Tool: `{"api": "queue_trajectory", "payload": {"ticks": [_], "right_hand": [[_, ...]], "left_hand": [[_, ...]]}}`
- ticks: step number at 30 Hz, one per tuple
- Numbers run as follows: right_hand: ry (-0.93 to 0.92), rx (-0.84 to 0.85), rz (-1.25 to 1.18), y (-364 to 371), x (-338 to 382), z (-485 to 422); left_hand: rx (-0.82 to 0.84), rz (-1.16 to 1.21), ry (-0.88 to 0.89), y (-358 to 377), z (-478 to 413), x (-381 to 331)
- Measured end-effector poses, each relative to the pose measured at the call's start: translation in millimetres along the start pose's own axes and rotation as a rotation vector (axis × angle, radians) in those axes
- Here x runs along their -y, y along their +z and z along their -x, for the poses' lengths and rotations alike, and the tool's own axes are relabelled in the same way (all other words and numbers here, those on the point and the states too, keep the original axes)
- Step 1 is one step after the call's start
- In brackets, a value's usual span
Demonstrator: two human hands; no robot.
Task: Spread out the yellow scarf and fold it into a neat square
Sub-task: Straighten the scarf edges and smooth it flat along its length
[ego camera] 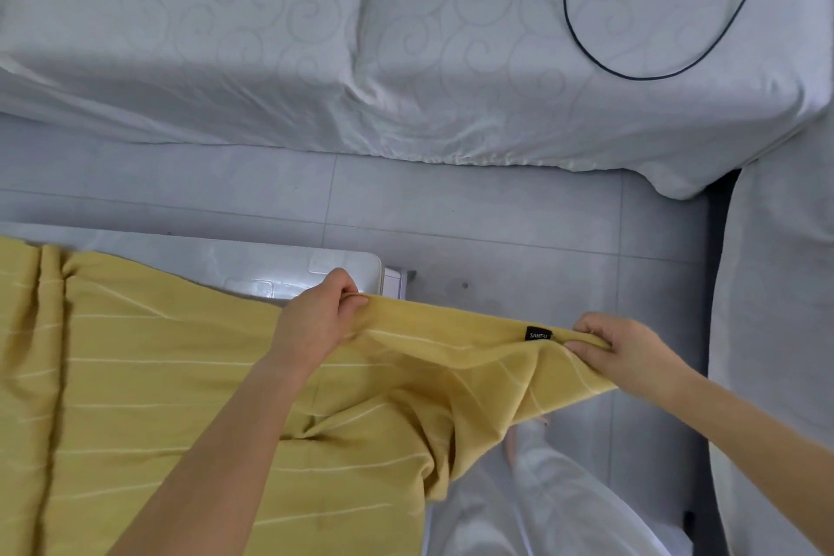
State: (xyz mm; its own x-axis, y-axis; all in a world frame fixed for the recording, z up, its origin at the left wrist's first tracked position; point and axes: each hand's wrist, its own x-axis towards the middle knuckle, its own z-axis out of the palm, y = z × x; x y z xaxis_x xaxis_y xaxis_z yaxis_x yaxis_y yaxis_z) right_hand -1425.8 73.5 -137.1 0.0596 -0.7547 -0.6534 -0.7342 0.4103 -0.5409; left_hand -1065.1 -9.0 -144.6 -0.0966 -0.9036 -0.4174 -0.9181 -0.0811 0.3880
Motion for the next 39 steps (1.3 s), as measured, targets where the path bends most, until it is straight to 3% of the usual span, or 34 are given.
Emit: {"api": "queue_trajectory", "payload": {"ticks": [4, 10, 15, 21, 24, 26, 31, 39], "right_hand": [[0.107, 0.041, 0.181, 19, -2, -24], [0.058, 0.137, 0.314, 40, 28, -58], [-0.255, 0.159, 0.361, 69, 83, -69], [-0.700, 0.266, 0.827, 148, 177, -79], [-0.858, 0.383, 0.971, 199, 227, -78], [-0.849, 0.461, 1.044, 229, 245, -88], [-0.786, 0.456, 1.222, 276, 274, -114], [-0.588, 0.391, 1.356, 246, 240, -116]], "left_hand": [[-0.162, 0.073, 0.047, 13, -3, -5], [-0.267, 0.081, -0.142, 21, 16, 13], [-0.230, 0.034, -0.419, 40, 66, 53], [-0.199, 0.131, -0.873, 69, 140, 112], [-0.214, 0.143, -1.011, 78, 177, 145], [-0.176, 0.118, -1.040, 83, 199, 167], [-0.056, 0.129, -1.053, 104, 237, 209], [-0.048, 0.191, -0.946, 146, 271, 204]]}}
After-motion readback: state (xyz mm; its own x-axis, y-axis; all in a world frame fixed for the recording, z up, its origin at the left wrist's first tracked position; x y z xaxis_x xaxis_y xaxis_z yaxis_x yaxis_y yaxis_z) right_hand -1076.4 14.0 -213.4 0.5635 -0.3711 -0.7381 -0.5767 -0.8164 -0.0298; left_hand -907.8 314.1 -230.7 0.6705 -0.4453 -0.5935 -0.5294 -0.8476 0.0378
